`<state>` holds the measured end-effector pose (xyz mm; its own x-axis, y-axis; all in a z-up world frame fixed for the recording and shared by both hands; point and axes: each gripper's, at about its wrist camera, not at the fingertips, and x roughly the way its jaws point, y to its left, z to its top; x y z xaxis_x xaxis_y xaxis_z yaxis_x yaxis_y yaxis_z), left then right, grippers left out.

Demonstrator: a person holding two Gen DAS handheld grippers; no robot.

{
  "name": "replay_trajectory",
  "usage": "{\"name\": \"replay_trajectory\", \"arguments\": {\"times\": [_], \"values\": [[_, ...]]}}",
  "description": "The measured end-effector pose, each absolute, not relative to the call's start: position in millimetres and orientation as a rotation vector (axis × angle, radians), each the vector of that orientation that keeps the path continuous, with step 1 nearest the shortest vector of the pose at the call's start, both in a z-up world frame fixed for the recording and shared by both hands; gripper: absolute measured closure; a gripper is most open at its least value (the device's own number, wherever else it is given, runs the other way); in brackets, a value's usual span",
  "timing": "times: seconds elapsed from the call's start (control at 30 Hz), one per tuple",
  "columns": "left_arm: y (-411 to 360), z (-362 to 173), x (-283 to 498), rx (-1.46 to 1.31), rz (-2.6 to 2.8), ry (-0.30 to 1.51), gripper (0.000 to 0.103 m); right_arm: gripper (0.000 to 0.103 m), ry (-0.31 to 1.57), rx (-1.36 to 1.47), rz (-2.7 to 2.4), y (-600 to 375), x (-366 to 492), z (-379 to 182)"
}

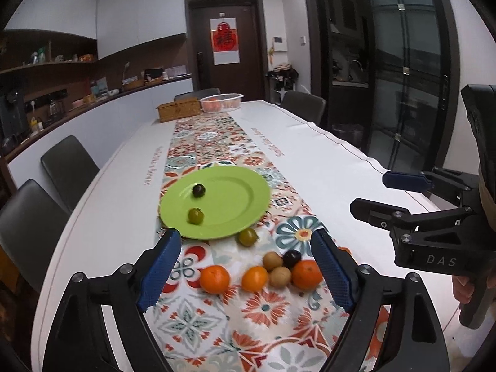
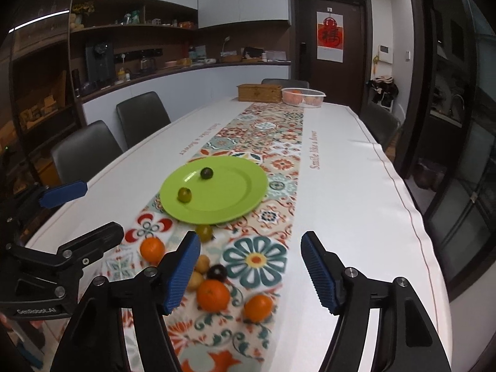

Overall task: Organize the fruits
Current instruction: 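Open both tools onto the plate and pull them back, then grasp the large orange with the left tool while the right tool grasps a tangerine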

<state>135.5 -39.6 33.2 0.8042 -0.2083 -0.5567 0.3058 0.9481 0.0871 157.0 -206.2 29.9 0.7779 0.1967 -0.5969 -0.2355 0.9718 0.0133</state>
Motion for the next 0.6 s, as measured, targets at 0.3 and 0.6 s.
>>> {"name": "replay_trajectory", "arguments": {"times": [0.3,0.6], "values": [[-59,16,124,0.254,-0.367,0.544,0.017,0.035,0.634,-0.138,0.232,-215,134,15],[-76,-5,122,0.388,-0.488,0.532,0.022,0.035,0.674,-0.206,0.245,-222,130,-5]]}}
